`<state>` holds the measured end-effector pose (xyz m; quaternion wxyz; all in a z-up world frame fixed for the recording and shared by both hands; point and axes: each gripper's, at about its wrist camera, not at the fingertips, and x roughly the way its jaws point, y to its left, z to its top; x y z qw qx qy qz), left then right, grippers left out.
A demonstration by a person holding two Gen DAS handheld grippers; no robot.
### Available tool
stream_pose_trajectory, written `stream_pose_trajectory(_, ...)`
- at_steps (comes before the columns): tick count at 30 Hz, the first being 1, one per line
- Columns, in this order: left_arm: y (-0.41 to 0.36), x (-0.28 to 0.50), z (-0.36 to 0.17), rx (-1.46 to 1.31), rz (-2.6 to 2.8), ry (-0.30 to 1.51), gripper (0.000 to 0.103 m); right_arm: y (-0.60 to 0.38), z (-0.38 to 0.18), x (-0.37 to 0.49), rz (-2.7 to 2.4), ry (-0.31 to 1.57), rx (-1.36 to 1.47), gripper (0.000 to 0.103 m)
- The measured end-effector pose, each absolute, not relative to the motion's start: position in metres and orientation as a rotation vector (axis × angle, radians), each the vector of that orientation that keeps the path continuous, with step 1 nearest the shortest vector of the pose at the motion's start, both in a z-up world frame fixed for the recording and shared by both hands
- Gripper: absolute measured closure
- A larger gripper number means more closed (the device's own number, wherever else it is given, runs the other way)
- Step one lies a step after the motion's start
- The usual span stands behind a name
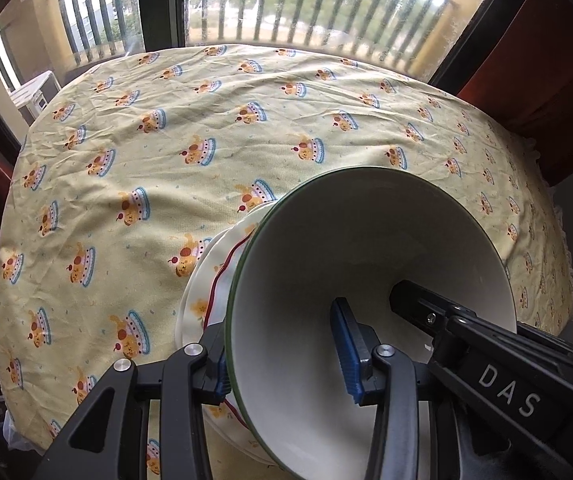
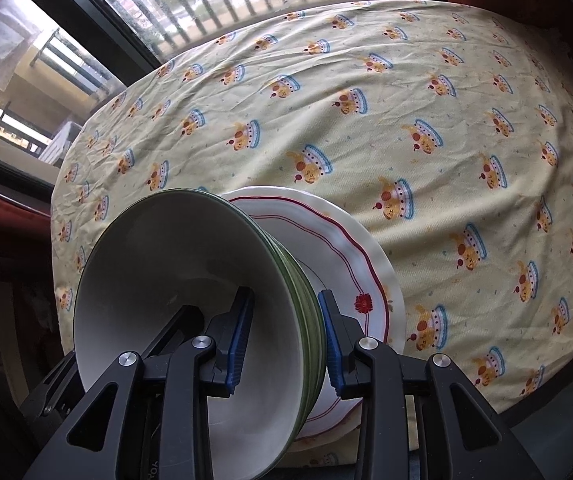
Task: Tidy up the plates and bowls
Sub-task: 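Lower the nested bowls onto the plate stack and open both grippers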
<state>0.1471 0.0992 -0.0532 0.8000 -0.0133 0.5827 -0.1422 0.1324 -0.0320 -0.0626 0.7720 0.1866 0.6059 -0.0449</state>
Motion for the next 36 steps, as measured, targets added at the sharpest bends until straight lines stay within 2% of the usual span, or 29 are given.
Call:
stream_pose_trajectory(9,0.096,0.139,-0.051,0.036,-0.348,1.198,0.061,-0.026,-0.062,0.116,-0.152,1.241,0.401,0.065)
stream_pose_trajectory(12,0.099,0.139,-0.052,0.032,-0.334,1.190,0.054,-0.026,-0.063,0.114,-0.160,1.225,0.398,0.063)
stream_pose_trajectory(16,0.103,0.136,-0.052,0.014,-0.300,1.186,0.035,-0.033,-0.065,0.114,-0.180,1.237,0.404,0.045)
stream_pose_trajectory(19,0.103,0.129,-0.050,0.009,-0.280,1.169,0.028,-0.037,-0.067,0.113,-0.160,1.254,0.406,0.041)
stream_pose_trajectory(25,0.103,0.112,-0.039,-0.028,-0.197,1.123,0.018,-0.045,-0.056,0.101,-0.108,1.227,0.390,0.038)
stream_pose_trajectory(28,0.103,0.104,-0.029,-0.039,-0.135,1.093,0.017,-0.051,-0.045,0.095,-0.053,1.190,0.368,0.035)
stream_pose_trajectory(34,0.104,0.078,0.005,-0.055,-0.018,0.942,0.014,-0.071,-0.010,0.075,0.032,1.066,0.336,0.031)
stream_pose_trajectory(36,0.104,0.065,0.015,-0.102,-0.014,0.881,0.009,-0.080,0.000,0.066,0.042,1.022,0.340,0.029)
